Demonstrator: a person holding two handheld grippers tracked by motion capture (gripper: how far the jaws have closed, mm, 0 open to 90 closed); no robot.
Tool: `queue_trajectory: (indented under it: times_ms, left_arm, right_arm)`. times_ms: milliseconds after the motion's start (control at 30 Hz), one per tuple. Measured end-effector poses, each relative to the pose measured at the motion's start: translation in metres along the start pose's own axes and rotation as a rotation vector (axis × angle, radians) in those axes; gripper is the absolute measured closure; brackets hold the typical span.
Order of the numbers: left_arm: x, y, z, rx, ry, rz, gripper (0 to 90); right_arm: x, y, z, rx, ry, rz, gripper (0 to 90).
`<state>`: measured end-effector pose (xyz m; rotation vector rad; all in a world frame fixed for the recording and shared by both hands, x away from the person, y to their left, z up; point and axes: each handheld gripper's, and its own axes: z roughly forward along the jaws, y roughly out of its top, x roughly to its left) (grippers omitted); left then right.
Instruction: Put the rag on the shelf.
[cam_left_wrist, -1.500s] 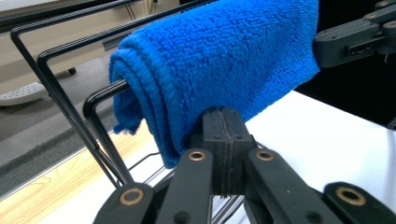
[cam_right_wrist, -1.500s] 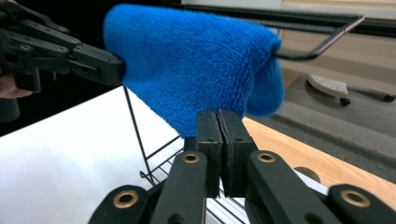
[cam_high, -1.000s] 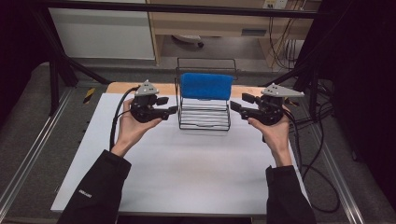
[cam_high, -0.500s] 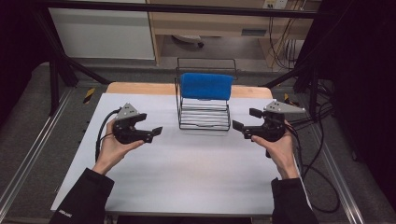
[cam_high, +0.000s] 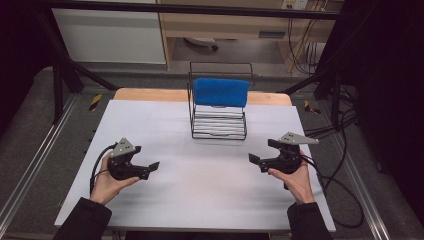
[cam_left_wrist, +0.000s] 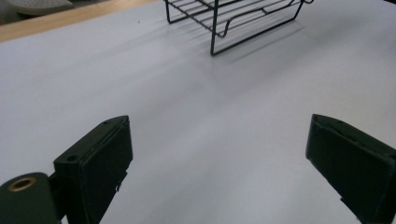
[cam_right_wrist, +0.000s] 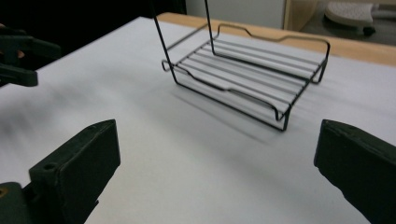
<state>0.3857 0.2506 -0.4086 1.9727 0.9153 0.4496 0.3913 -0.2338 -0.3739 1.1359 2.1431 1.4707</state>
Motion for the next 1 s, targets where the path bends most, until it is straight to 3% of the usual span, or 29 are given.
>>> queue_trajectory:
  times_ms: [200,533,1000]
  left_arm:
    - [0.008,-0.024,-0.007,0.010,0.008,-0.019,7.7]
    - [0.013,-0.048,-0.016,0.025,0.018,-0.026,7.7]
    - [0.016,-0.060,-0.021,0.038,0.022,-0.031,7.7]
  right_arm:
    - [-0.007,-0.036,0.001,0.047,0.006,0.010,0.7]
    - [-0.018,-0.074,-0.010,0.080,0.006,0.035,0.7]
    - [-0.020,-0.084,-0.012,0.109,0.008,0.035,0.7]
